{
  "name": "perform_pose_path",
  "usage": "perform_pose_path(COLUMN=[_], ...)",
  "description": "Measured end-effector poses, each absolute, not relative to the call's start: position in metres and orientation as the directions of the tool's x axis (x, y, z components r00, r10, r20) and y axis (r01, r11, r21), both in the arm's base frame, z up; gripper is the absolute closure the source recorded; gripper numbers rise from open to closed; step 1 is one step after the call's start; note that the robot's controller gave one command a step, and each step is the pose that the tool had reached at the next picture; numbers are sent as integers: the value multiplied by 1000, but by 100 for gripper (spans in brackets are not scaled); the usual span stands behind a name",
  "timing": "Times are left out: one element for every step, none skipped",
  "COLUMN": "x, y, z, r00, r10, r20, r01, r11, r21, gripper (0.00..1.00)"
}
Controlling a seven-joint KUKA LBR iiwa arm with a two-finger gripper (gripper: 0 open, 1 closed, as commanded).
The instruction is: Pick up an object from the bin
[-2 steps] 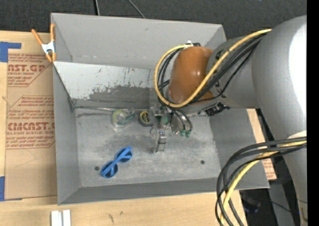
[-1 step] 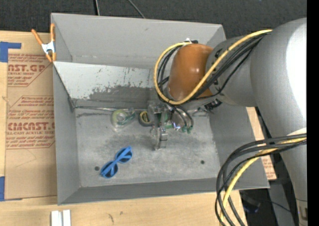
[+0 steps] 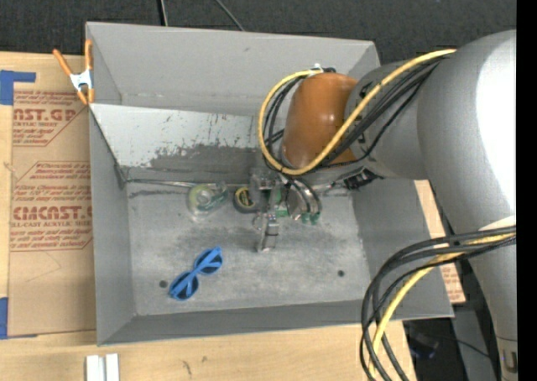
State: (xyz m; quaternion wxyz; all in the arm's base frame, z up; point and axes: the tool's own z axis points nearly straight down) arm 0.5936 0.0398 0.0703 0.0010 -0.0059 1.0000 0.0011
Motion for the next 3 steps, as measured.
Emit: perform_pose_path(x=[583,584,588], y=[27,-10,-50], z=[70,72,74], r00=[-985,-952,-978], r10=[171,306,209], r20=[-2,-2,-3], r01=[171,306,209], r11=[985,952,978], r21=[2,0,-1], gripper=[0,0,0])
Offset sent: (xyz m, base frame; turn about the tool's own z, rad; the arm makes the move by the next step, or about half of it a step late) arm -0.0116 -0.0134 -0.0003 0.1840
